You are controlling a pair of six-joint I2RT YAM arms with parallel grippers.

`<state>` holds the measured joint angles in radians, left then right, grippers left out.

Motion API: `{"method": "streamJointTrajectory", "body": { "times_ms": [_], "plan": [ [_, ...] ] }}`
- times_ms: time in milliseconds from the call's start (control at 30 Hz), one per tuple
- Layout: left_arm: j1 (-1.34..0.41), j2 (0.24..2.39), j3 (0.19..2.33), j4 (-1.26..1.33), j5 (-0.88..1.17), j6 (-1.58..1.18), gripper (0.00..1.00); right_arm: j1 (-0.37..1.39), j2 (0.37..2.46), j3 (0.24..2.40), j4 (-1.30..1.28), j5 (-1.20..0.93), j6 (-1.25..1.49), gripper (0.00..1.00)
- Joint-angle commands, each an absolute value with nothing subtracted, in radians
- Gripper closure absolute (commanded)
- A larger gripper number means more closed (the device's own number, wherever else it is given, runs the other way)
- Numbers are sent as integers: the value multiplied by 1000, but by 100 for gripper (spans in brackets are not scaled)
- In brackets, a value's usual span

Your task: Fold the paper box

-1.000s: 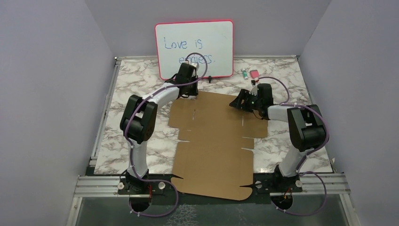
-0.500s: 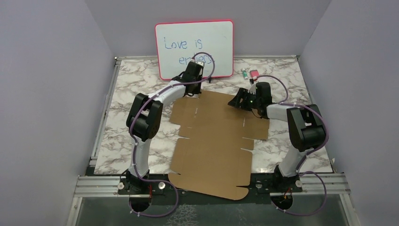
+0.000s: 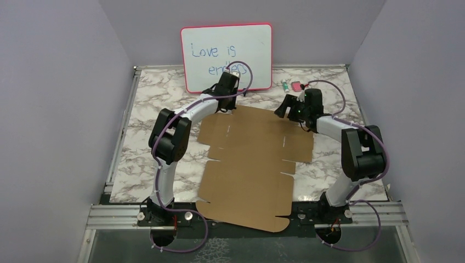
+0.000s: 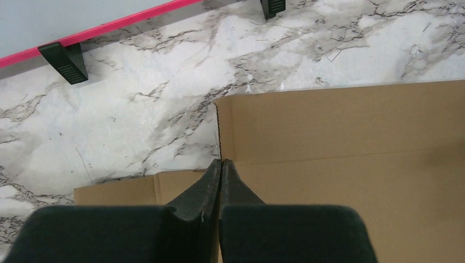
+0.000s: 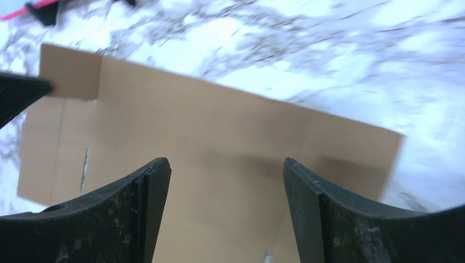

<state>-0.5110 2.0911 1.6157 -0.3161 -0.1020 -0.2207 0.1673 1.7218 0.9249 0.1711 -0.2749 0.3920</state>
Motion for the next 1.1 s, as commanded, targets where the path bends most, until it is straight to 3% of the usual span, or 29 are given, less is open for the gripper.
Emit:
{"method": "streamJointTrajectory", "body": {
  "times_ms": [0, 600, 833, 1067],
  "plan": [
    [-515, 2046, 1606, -324, -159, -187, 100, 98, 1678, 931, 110, -193, 361, 19],
    [-515, 2030, 1565, -330, -193, -178, 100, 10, 1841, 1000, 45, -381, 416, 17],
    [-515, 2029, 1564, -330, -187, -179, 100, 14, 1820, 999, 139, -562, 414, 26],
    [-515, 2022, 1559, -331, -207, -175, 100, 32, 1797, 1054, 133, -590, 413, 27]
  ]
}}
